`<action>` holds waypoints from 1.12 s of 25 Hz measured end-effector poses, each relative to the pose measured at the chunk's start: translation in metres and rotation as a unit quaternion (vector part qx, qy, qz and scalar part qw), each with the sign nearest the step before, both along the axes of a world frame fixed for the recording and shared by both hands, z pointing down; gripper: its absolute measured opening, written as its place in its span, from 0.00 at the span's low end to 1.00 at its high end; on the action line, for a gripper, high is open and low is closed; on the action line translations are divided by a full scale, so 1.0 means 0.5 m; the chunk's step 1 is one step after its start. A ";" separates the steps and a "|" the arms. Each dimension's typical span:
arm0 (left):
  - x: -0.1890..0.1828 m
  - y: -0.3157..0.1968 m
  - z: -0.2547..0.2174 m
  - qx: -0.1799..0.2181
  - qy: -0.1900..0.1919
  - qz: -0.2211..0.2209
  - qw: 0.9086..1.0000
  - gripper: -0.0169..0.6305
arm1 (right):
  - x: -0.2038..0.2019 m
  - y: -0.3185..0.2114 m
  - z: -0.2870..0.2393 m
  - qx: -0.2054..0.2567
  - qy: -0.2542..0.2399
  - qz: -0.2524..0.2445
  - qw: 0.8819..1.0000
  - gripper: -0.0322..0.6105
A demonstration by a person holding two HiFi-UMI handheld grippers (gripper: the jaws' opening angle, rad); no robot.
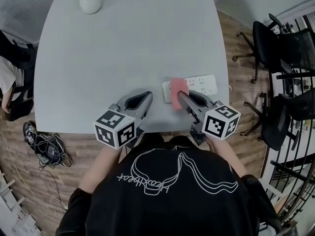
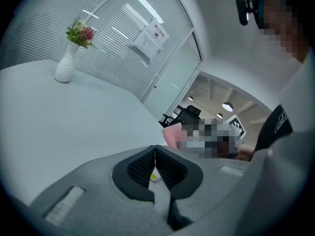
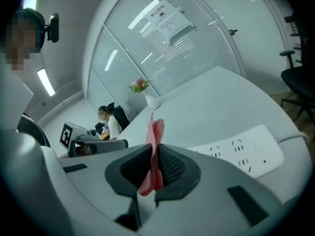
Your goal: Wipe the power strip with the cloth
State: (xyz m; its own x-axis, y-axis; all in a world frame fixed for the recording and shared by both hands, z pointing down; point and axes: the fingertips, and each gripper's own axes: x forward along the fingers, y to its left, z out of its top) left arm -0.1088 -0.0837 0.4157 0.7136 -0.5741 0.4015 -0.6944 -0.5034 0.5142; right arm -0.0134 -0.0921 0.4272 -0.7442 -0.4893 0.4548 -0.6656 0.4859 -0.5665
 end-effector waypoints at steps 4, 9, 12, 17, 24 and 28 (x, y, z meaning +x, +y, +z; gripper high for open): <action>0.007 0.001 0.027 -0.012 -0.005 0.003 1.000 0.05 | -0.001 -0.003 0.035 -0.010 0.017 0.001 1.000 0.11; -0.001 0.007 0.054 -0.025 -0.012 0.004 1.000 0.05 | -0.017 -0.002 0.074 -0.028 0.029 -0.002 0.999 0.11; -0.001 0.003 0.067 -0.033 -0.014 0.003 0.999 0.05 | -0.026 -0.009 0.091 -0.034 0.036 -0.007 0.999 0.11; -0.013 0.009 0.083 -0.041 -0.016 0.003 0.999 0.05 | -0.043 -0.007 0.118 -0.043 0.055 -0.012 0.997 0.11; -0.018 0.012 0.096 -0.048 -0.016 0.000 0.999 0.05 | -0.039 -0.008 0.133 -0.044 0.075 -0.013 0.996 0.11; -0.020 0.011 0.094 -0.048 -0.014 0.001 0.999 0.05 | -0.040 -0.009 0.135 -0.043 0.083 -0.012 0.996 0.11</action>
State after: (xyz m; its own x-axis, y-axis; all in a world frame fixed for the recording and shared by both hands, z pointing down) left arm -0.1186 -0.0782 0.4630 0.7019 -0.5310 0.4748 -0.7086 -0.4530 0.5409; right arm -0.0331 -0.0966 0.4948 -0.6659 -0.4259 0.6125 -0.7426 0.4571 -0.4895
